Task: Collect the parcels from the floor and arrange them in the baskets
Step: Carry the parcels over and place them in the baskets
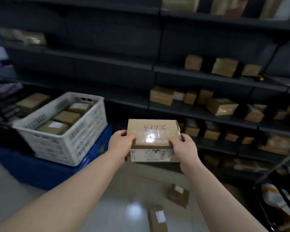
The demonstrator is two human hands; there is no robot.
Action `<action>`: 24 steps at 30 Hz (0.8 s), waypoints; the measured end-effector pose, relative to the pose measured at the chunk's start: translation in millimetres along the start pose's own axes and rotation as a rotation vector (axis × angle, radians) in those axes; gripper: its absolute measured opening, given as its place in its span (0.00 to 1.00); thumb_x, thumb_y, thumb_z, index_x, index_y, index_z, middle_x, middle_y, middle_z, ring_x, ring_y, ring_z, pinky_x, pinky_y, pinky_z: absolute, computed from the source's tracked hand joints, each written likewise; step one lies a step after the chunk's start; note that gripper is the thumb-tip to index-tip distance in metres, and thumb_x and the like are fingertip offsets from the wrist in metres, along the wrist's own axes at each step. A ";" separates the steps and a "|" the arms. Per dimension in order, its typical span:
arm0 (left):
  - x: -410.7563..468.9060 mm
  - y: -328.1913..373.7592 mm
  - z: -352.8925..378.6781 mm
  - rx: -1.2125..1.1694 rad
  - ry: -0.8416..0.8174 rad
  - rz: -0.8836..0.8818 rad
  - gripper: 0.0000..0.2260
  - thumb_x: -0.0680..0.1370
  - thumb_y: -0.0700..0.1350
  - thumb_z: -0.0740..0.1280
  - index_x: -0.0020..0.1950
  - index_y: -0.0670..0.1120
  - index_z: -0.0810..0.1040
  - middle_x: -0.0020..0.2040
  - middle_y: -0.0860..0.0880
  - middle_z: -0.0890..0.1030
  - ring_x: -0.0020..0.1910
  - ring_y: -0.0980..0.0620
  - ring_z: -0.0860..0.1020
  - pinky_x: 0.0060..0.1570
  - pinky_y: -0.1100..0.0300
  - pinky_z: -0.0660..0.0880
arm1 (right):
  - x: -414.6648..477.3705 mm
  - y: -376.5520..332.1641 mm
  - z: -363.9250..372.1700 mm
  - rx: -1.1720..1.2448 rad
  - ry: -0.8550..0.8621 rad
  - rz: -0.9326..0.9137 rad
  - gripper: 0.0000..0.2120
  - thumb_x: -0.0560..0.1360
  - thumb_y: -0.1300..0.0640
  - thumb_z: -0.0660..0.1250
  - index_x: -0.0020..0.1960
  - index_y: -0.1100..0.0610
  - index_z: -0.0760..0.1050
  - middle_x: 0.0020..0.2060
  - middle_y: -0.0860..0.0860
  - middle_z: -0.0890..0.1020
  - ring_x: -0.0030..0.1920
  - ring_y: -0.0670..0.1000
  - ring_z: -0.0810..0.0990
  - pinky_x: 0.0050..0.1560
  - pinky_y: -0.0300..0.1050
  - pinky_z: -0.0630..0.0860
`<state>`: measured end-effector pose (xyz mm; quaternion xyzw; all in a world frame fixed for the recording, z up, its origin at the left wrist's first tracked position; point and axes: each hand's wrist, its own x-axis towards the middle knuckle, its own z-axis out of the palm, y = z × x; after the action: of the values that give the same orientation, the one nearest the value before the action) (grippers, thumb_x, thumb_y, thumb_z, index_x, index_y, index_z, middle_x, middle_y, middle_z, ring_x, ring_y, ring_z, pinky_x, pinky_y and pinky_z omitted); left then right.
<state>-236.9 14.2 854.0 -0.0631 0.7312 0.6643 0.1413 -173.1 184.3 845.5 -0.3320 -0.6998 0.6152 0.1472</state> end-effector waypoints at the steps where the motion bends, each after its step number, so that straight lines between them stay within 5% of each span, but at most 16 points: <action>1: 7.9 4.1 -31.9 -0.013 0.037 0.003 0.07 0.76 0.45 0.67 0.53 0.50 0.78 0.46 0.49 0.82 0.43 0.48 0.82 0.41 0.52 0.81 | -5.5 -10.2 32.3 0.005 -0.044 -0.002 0.17 0.78 0.55 0.65 0.67 0.53 0.70 0.49 0.49 0.81 0.42 0.50 0.83 0.36 0.44 0.80; 4: 28.1 16.5 -124.4 -0.051 0.150 0.023 0.05 0.77 0.42 0.66 0.52 0.49 0.74 0.43 0.49 0.80 0.40 0.50 0.80 0.33 0.58 0.76 | -21.6 -39.4 125.8 0.002 -0.166 -0.011 0.14 0.79 0.55 0.65 0.64 0.52 0.70 0.48 0.50 0.80 0.42 0.50 0.83 0.31 0.40 0.77; 10: 65.4 32.4 -291.1 -0.062 0.319 -0.013 0.05 0.76 0.44 0.68 0.52 0.49 0.76 0.49 0.46 0.81 0.48 0.45 0.81 0.52 0.47 0.79 | -53.5 -79.7 297.0 -0.029 -0.359 -0.042 0.12 0.78 0.55 0.66 0.60 0.54 0.72 0.48 0.53 0.81 0.44 0.52 0.83 0.34 0.44 0.78; 16: 117.4 25.9 -395.6 -0.110 0.448 -0.056 0.05 0.77 0.43 0.67 0.45 0.53 0.74 0.48 0.45 0.81 0.45 0.46 0.81 0.44 0.51 0.81 | -52.0 -93.8 423.6 -0.084 -0.526 -0.058 0.16 0.77 0.55 0.67 0.63 0.56 0.73 0.51 0.52 0.81 0.47 0.52 0.81 0.45 0.47 0.79; 21: 181.7 26.4 -449.6 -0.150 0.529 -0.084 0.06 0.78 0.43 0.66 0.54 0.49 0.75 0.49 0.44 0.81 0.42 0.46 0.81 0.32 0.56 0.78 | -18.8 -110.6 511.4 -0.142 -0.629 -0.038 0.12 0.78 0.56 0.64 0.61 0.57 0.72 0.49 0.52 0.80 0.41 0.48 0.78 0.33 0.41 0.72; 24: 230.9 39.2 -476.9 -0.184 0.581 -0.074 0.08 0.78 0.43 0.66 0.56 0.51 0.73 0.48 0.45 0.80 0.41 0.47 0.79 0.33 0.56 0.76 | 11.5 -127.0 566.3 -0.179 -0.660 -0.058 0.14 0.77 0.56 0.64 0.61 0.57 0.74 0.50 0.54 0.81 0.47 0.54 0.81 0.47 0.50 0.80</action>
<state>-526.3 -431.4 861.2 -0.2895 0.6749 0.6764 -0.0563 -565.5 -243.3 851.9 -0.1064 -0.7701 0.6211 -0.0993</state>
